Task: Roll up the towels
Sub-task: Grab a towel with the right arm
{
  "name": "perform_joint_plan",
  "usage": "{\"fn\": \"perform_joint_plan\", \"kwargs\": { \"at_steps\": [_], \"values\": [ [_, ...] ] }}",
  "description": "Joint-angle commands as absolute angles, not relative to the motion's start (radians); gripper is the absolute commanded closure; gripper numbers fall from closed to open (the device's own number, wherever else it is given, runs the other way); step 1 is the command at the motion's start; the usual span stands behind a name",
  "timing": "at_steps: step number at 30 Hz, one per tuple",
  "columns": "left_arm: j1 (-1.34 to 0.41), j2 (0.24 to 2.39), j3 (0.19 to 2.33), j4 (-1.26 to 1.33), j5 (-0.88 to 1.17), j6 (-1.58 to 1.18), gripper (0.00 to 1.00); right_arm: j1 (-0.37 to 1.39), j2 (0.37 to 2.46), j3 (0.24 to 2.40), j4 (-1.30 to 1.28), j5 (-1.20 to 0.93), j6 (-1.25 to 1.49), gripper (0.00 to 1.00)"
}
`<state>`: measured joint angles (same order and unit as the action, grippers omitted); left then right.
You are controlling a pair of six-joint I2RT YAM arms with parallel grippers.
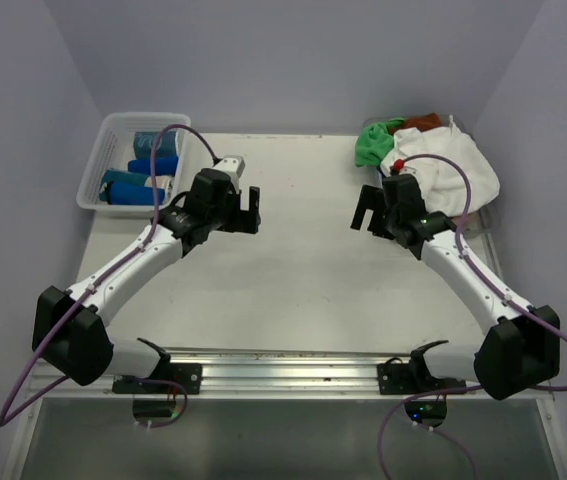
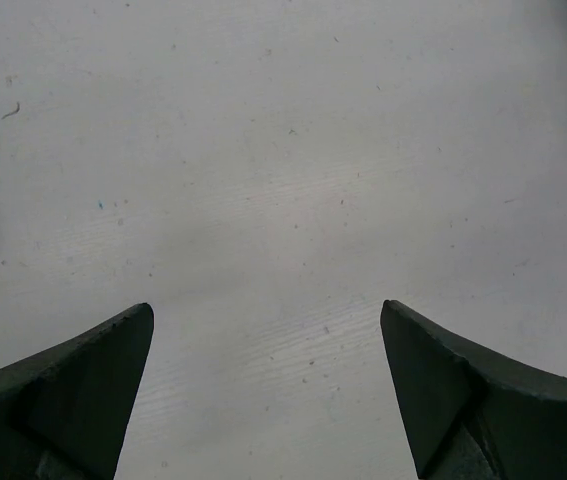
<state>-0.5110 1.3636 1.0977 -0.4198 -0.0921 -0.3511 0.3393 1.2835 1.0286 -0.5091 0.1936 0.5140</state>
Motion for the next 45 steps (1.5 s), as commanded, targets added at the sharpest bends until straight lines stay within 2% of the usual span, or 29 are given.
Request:
{"fn": "perform_joint_plan", "kwargs": {
  "at_steps": [1,10,14,19,21,23,31,33,36,37,39,40,41,42,45],
  "values": [
    [-0.508,1.37,1.137,-0.4,-0.078,-0.336,0.0,0.337,1.253,1.008,-0.471,0.227,0.537,0.02],
    [-0.508,1.379,1.169,-0.413,-0.058,-0.324,0.0,0.337,1.233,1.034,-0.424,0.337,0.514,0.01],
    [-0.508,1.37,1.169,-0.42,-0.061,-0.322,0.0,0.278,1.296,1.144,-0.448,0.472,0.489,0.02],
    [-0.508,1.373,1.16,-0.426,-0.029,-0.322,0.0,0.034,1.383,1.353,-0.518,0.318,0.479,0.02],
    [-0.506,1.374,1.157,-0.417,-0.023,-0.322,0.0,-0.027,1.438,1.396,-0.532,0.354,0.471,0.09],
    [-0.508,1.381,1.161,-0.416,-0.017,-0.322,0.0,-0.06,1.489,1.452,-0.537,0.328,0.459,0.14],
    [-0.506,1.387,1.186,-0.44,-0.029,-0.311,0.0,-0.124,1.762,1.577,-0.523,0.189,0.462,0.13],
    [-0.508,1.39,1.186,-0.442,-0.028,-0.311,0.0,-0.129,1.813,1.607,-0.526,0.175,0.468,0.2],
    [-0.508,1.388,1.19,-0.454,-0.023,-0.314,0.0,-0.144,1.881,1.626,-0.523,0.146,0.482,0.39],
    [-0.508,1.385,1.19,-0.456,-0.017,-0.318,0.0,-0.149,1.888,1.631,-0.52,0.138,0.485,0.53],
    [-0.506,1.373,1.183,-0.456,-0.015,-0.322,0.0,-0.152,1.885,1.622,-0.502,0.117,0.488,0.67],
    [-0.506,1.371,1.18,-0.454,-0.014,-0.322,0.0,-0.153,1.875,1.62,-0.497,0.115,0.489,0.86],
    [-0.508,1.367,1.178,-0.454,-0.014,-0.324,0.0,-0.153,1.849,1.62,-0.505,0.117,0.491,0.95],
    [-0.506,1.365,1.178,-0.453,-0.014,-0.325,0.0,-0.155,1.826,1.614,-0.508,0.114,0.497,1.0],
    [-0.508,1.37,1.181,-0.453,-0.014,-0.328,0.0,-0.153,1.708,1.583,-0.494,0.107,0.503,1.0]
  ]
}}
